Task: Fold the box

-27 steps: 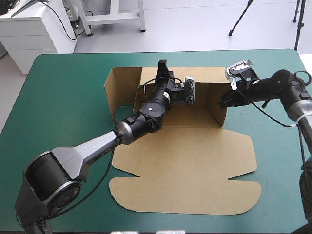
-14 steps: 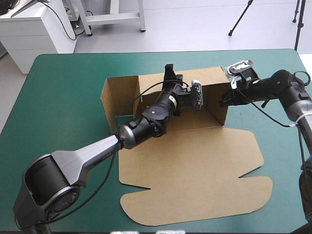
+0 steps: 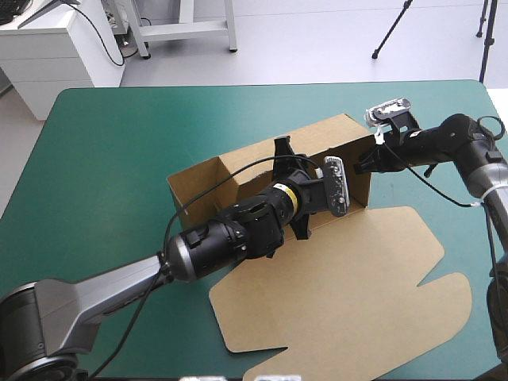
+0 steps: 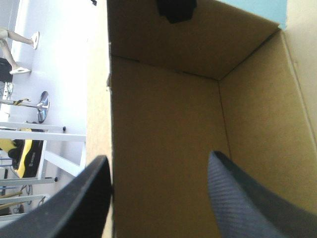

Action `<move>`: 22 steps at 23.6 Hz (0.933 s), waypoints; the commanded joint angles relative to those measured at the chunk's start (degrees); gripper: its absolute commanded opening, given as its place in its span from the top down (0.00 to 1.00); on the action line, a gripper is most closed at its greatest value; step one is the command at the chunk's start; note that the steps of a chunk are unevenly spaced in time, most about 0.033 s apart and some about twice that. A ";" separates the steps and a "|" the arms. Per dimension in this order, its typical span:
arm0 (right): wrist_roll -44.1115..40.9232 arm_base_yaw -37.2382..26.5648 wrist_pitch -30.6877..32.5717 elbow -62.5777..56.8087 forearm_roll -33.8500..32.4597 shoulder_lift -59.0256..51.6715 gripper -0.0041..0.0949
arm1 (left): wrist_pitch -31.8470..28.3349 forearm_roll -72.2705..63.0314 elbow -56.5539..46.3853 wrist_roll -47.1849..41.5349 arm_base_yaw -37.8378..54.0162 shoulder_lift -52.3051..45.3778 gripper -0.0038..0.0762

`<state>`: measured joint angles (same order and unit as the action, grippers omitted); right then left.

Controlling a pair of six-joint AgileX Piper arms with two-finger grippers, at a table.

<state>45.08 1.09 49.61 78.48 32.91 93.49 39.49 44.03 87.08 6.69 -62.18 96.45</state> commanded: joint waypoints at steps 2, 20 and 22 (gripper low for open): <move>-1.92 0.18 -0.71 1.79 3.23 -2.74 0.98 | -1.11 -3.74 1.68 -1.46 -0.54 -8.34 0.44; -2.79 0.18 0.07 1.89 3.23 -2.74 0.98 | 14.27 -14.00 15.85 -6.69 22.33 -17.07 0.44; -2.79 0.18 0.07 2.32 2.43 -2.74 0.98 | 14.38 -19.56 15.87 -5.27 31.88 -18.04 0.44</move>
<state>43.05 1.09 49.85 78.53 32.91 93.49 56.18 28.60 100.95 0.00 -37.09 81.51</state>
